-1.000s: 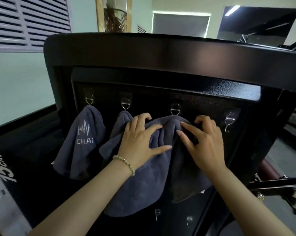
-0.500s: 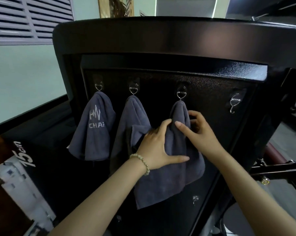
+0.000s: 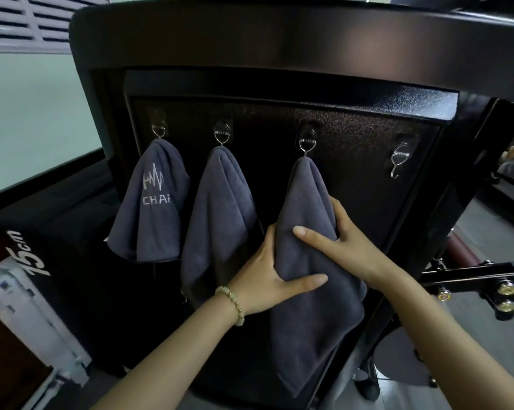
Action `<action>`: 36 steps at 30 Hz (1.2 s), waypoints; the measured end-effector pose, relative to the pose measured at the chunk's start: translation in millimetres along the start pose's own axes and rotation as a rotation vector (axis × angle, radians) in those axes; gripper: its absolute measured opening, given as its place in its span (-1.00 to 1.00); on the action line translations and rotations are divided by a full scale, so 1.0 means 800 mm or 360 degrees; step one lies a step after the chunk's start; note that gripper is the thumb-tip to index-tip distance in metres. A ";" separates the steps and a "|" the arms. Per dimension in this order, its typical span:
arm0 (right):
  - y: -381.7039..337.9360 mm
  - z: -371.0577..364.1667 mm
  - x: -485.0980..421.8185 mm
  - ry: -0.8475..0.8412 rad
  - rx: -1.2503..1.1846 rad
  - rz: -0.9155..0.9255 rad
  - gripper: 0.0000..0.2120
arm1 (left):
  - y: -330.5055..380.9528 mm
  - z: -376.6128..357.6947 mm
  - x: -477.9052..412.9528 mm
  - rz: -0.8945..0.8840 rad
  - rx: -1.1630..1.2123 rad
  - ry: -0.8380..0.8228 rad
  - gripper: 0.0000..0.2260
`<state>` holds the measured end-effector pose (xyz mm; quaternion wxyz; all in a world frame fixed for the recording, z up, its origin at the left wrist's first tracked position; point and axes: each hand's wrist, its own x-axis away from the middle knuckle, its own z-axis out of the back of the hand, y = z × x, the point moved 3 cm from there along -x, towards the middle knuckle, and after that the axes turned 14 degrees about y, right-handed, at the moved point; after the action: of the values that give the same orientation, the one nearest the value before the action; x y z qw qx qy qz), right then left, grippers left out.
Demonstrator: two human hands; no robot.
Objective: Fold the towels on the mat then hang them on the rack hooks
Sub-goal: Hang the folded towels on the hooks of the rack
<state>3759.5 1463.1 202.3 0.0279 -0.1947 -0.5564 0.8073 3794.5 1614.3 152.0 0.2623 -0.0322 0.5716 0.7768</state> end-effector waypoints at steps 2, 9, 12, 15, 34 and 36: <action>0.002 -0.002 -0.002 0.0006 0.0037 -0.0001 -0.32 | -0.010 -0.004 0.004 0.0032 0.0072 -0.0002 -0.13; 0.036 -0.021 -0.012 0.0358 0.0185 0.0185 -0.38 | -0.055 0.003 -0.001 -0.0097 -0.0611 0.0087 -0.34; 0.052 -0.022 -0.021 0.0461 0.0220 0.0166 -0.45 | -0.077 0.005 -0.010 -0.0037 -0.0606 0.0157 -0.36; 0.056 -0.025 -0.022 0.0510 0.0255 0.0161 -0.46 | -0.088 0.006 -0.010 0.0016 -0.0453 0.0237 -0.34; 0.080 0.024 0.307 0.0884 0.1556 -0.0110 -0.30 | -0.049 -0.043 0.168 -0.1016 -0.0858 -0.0360 -0.34; 0.089 0.049 0.384 0.0890 0.1681 -0.0262 -0.30 | -0.043 -0.088 0.208 -0.1075 -0.0867 -0.0557 -0.35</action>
<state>3474.7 1481.6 62.5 0.3284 -0.3157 -0.0651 0.8878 3649.2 1619.6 39.7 0.5749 -0.1526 0.2516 0.7635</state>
